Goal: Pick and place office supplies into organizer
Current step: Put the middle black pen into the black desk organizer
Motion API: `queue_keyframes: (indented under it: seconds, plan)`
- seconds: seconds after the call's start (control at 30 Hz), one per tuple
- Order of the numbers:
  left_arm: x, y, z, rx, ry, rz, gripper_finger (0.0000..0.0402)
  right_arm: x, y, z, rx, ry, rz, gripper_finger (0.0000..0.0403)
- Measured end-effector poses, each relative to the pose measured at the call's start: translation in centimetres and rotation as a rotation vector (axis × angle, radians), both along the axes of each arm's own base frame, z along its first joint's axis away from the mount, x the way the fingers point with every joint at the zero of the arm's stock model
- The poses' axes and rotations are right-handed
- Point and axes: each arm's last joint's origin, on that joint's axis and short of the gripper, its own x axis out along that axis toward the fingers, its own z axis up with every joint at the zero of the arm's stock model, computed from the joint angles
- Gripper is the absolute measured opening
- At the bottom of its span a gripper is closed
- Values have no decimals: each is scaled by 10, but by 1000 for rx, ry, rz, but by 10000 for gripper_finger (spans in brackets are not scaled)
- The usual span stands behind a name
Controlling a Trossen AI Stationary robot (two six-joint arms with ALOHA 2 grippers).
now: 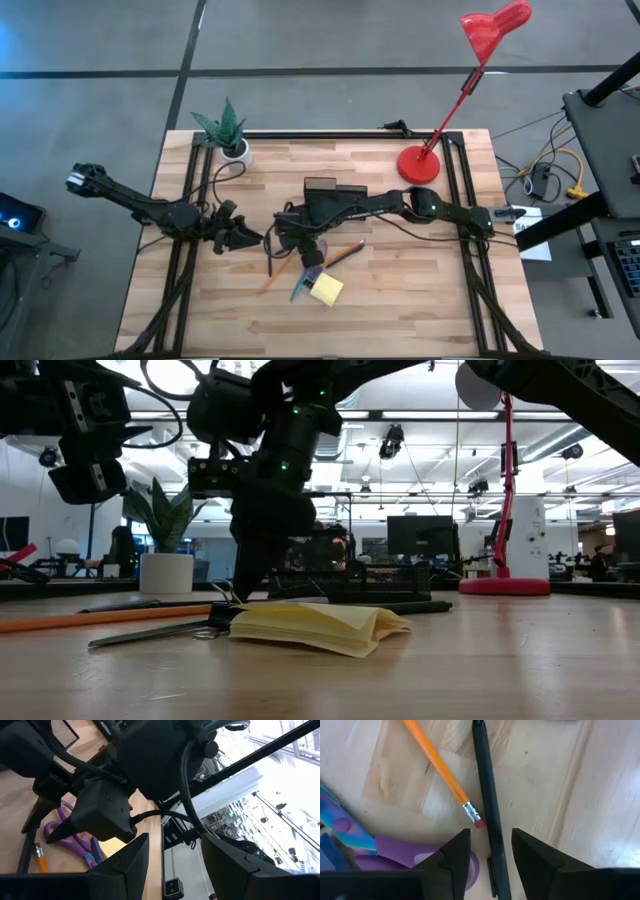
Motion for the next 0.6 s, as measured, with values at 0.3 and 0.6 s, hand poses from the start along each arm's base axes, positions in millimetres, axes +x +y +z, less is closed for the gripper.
queue_keyframes:
  seconds: [0.3,0.6]
  plan:
    - [1,0,-2,5,12,2,167,-2,-7,-11,5,8,-22,116]
    - [1,0,-1,4,11,2,167,-6,-12,-17,10,39,-51,116]
